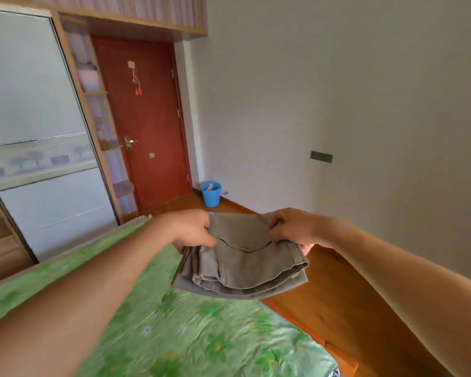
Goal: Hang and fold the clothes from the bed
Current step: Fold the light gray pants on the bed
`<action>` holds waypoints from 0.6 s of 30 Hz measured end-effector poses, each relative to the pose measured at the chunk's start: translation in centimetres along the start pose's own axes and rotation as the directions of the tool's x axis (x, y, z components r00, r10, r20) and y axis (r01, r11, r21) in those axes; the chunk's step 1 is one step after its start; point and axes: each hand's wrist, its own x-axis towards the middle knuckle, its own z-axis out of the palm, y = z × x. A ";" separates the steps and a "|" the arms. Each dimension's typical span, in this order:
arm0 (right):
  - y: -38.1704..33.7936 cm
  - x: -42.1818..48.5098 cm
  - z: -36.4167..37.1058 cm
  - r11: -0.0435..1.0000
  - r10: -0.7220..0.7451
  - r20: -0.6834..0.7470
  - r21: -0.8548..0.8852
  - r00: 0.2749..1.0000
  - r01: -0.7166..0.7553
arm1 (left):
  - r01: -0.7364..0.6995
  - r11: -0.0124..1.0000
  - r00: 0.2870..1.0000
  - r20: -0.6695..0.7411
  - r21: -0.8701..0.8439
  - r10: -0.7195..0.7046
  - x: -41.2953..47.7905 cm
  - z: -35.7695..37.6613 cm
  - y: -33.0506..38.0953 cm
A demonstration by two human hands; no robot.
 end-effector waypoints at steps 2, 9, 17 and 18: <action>2.2 -1.1 -3.1 0.999 0.036 -0.045 -0.009 0.998 -0.037 | -0.048 0.999 0.999 -0.013 0.017 0.048 1.3 -1.2 3.5; 12.4 -4.2 -12.1 0.982 0.187 -0.137 0.061 0.973 -0.180 | -0.187 0.981 0.982 -0.005 0.040 0.188 7.4 -1.0 17.1; 25.5 -3.6 -21.8 0.972 0.234 -0.209 0.080 0.950 -0.221 | -0.232 0.973 0.972 0.029 -0.008 0.232 16.2 1.1 32.2; 26.8 -3.2 -23.0 0.971 0.237 -0.209 0.086 0.949 -0.224 | -0.231 0.973 0.972 0.031 -0.014 0.232 17.1 1.1 33.8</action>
